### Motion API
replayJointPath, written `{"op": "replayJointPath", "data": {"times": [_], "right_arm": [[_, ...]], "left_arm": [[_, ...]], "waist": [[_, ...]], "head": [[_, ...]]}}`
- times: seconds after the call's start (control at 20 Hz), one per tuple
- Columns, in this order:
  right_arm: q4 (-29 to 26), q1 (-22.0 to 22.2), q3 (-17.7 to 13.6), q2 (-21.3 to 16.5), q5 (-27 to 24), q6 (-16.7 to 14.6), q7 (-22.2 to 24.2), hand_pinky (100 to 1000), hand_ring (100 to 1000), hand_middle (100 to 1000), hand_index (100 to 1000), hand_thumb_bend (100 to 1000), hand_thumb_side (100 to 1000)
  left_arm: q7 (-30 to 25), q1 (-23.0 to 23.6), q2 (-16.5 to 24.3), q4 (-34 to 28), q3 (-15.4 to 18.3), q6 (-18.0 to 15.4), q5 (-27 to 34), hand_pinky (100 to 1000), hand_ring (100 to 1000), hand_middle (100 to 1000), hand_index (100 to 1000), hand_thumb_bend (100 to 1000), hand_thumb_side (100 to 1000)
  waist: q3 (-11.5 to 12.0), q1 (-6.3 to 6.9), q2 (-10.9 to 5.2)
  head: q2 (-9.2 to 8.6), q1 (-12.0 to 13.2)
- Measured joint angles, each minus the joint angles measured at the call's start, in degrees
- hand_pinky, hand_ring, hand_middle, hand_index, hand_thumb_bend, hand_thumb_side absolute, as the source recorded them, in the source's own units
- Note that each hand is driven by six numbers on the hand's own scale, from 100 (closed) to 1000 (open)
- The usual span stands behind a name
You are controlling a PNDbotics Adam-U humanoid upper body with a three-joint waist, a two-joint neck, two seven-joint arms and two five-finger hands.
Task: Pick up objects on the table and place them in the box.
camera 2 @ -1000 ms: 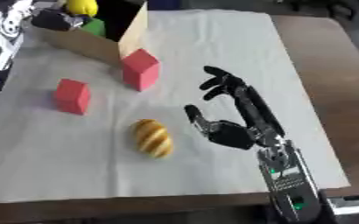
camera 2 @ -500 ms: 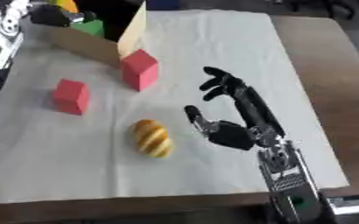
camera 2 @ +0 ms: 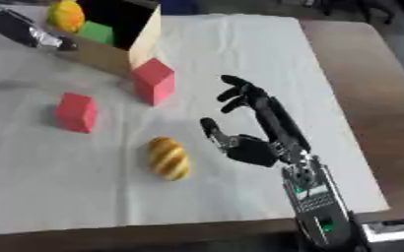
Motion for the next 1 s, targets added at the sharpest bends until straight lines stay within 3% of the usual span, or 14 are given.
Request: {"op": "replayJointPath", "data": {"times": [0.3, 1.0], "right_arm": [[0.0, -0.2, -0.2, 0.0, 0.0, -0.1, -0.1, 841, 650, 678, 926, 329, 395], [0.0, -0.2, -0.2, 0.0, 0.0, 0.0, -0.1, 841, 649, 678, 927, 329, 395]], "left_arm": [[-8.5, 2.2, 2.0, -1.4, -3.7, -1.8, 1.1, 810, 708, 775, 827, 703, 364], [-14.7, 3.1, -3.0, 3.9, -5.0, -3.7, 0.6, 820, 716, 801, 842, 680, 410]], "waist": [[0.2, 0.0, 0.0], [0.1, -0.02, 0.0]], "head": [[-0.38, -0.3], [-0.38, -0.3]]}}
